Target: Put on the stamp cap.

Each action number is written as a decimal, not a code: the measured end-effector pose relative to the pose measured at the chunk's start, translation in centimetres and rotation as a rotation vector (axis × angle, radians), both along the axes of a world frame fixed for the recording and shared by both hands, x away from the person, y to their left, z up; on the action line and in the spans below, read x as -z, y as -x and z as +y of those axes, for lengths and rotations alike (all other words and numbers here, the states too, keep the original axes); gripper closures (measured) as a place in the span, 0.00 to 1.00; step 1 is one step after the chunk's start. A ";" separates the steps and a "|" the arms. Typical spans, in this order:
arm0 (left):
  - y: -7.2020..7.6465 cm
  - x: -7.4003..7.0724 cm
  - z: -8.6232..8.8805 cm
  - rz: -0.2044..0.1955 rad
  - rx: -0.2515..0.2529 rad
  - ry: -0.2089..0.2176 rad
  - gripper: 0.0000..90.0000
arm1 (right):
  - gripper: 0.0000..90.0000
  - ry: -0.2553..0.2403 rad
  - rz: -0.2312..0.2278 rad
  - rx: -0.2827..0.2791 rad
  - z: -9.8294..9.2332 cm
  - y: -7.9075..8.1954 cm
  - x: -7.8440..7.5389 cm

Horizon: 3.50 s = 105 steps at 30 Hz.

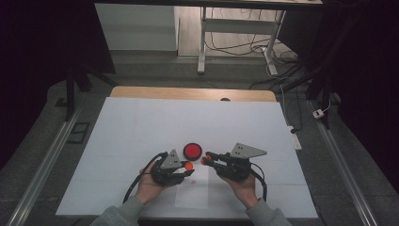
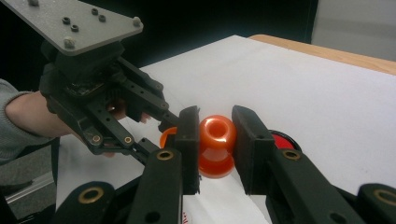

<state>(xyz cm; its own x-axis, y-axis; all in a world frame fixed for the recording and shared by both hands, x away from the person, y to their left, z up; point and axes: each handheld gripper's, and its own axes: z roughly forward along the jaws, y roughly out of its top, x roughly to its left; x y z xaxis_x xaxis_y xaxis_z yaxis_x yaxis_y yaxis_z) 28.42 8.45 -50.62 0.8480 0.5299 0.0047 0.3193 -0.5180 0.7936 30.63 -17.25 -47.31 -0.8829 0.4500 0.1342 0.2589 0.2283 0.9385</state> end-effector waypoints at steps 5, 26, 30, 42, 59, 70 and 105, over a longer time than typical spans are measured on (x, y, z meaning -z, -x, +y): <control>-0.1 -0.1 -0.3 0.004 0.003 0.009 0.72 | 0.80 0.000 -0.001 -0.003 0.1 0.0 0.0; -0.3 0.2 -2.0 0.014 0.030 0.010 0.72 | 0.80 0.010 0.008 -0.037 0.9 0.4 0.3; -0.4 0.2 -2.2 0.016 0.032 0.013 0.72 | 0.80 0.011 0.010 -0.038 1.0 0.3 0.3; -0.4 0.1 -2.7 0.013 0.042 0.013 0.72 | 0.80 0.016 0.014 -0.039 1.0 0.3 0.5; -0.4 -0.1 -2.8 0.010 0.044 0.019 0.72 | 0.80 0.024 0.021 -0.043 1.1 0.3 0.8; -0.3 -0.3 -2.8 0.005 0.048 0.025 0.72 | 0.80 0.028 0.022 -0.046 1.2 0.3 0.9; -0.3 -0.4 -2.7 0.009 0.041 0.039 0.72 | 0.80 0.029 0.028 -0.049 1.2 0.3 1.1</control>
<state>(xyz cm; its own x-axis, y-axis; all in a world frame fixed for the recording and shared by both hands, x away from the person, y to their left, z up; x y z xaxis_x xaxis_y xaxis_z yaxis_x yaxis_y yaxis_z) 28.71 5.75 -50.20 0.8689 0.4945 -0.0231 0.3060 -0.4998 0.8103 30.37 -16.03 -48.41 -0.9000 0.4106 0.1464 0.2727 0.2684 0.9239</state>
